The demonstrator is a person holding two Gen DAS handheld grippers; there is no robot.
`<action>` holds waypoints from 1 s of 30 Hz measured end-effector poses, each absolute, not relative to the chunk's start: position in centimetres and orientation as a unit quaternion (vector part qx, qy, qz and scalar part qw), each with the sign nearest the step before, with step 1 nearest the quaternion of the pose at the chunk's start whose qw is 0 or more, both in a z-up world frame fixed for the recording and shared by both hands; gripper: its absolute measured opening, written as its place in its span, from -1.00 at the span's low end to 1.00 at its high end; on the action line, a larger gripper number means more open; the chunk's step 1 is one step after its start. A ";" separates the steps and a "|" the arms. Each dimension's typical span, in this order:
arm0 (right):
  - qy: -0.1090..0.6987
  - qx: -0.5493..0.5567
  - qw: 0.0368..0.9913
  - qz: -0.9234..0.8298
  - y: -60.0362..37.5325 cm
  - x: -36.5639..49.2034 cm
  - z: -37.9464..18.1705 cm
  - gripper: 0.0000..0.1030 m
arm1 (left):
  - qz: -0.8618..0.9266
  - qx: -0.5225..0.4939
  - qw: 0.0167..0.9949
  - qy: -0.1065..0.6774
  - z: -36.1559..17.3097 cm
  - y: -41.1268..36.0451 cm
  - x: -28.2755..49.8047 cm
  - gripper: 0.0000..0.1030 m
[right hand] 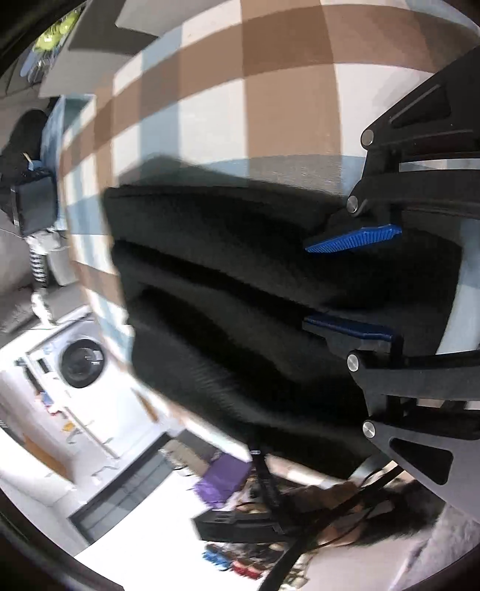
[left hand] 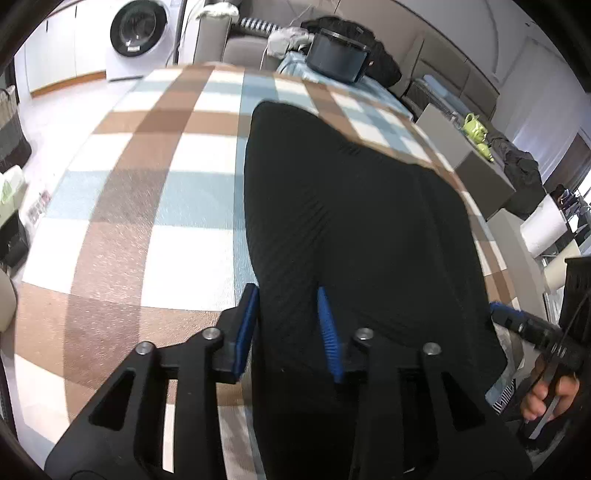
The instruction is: Fold small clothes
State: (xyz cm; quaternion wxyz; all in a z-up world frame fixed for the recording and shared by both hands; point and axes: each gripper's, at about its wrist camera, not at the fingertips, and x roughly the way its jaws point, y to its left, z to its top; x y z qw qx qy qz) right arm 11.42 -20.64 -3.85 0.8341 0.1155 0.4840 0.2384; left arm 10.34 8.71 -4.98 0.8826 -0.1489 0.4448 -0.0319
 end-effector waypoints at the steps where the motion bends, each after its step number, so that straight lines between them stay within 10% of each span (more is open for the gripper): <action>1: 0.478 0.126 0.835 0.242 -20.8 11.5 -3.5 -0.29 | -0.035 -0.147 0.886 0.438 -4.6 8.5 9.9 -0.14; 11: 0.503 0.156 0.803 0.279 -17.4 12.0 -5.3 -0.23 | -0.109 -0.112 0.902 0.403 -1.5 3.7 5.5 0.50; 14: 0.495 0.167 0.805 0.282 -16.2 12.8 -6.2 -0.25 | -0.123 -0.103 0.898 0.410 -1.8 2.0 4.4 0.51; 17: 0.493 0.135 0.816 0.270 -14.6 14.2 -6.1 -0.91 | -0.125 -0.106 0.895 0.416 -2.1 1.0 3.8 0.51; 30: 0.513 0.075 0.827 0.217 -17.7 15.6 -4.7 -0.80 | -0.114 -0.107 0.894 0.420 -2.1 1.6 4.4 0.51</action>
